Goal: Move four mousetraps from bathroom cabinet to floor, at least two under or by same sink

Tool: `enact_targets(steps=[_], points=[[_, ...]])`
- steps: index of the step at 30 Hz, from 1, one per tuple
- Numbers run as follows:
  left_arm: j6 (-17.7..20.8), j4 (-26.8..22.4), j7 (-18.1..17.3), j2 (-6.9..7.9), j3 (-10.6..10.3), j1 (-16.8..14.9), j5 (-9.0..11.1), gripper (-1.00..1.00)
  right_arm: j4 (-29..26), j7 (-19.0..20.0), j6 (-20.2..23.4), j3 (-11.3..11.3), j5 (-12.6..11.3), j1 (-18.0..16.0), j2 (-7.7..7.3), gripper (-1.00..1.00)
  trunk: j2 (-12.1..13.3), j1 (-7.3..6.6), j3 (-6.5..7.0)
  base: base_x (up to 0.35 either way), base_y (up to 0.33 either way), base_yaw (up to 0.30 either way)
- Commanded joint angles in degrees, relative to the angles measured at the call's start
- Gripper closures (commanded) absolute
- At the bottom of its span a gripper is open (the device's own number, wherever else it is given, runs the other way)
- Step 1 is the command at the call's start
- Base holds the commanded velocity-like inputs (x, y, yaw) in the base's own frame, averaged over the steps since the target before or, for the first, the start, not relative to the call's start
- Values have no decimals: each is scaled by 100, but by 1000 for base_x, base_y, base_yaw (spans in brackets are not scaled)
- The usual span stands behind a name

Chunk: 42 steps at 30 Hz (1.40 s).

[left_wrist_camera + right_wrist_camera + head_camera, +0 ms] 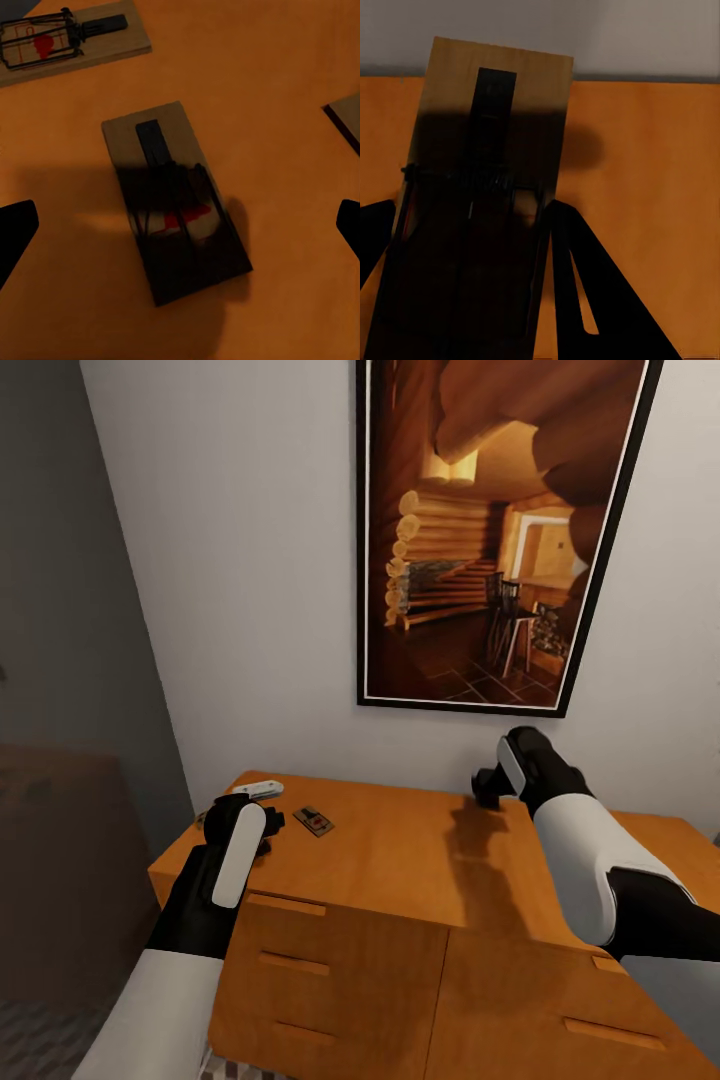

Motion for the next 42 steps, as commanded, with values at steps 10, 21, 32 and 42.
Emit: enact_targets(steps=[10,21,32,42], points=[[22,3,67,0,9,-5,69,-100,58,23,21,-28,29,-5,-11,100,-4,0,-7,0,0,0],[25,-3,67,0,-13,-5,101,-100,41,79,21,-9,-9,-5,22,100,-4,0,-7,0,0,0],[21,-4,59,0,-14,-5,81,-100,34,414,21,549,-25,-5,53,100,-4,0,-7,0,0,0],[10,-4,64,0,-22,-5,80,-100,32,894,21,1144,-20,-5,42,100,-4,0,-7,0,0,0]])
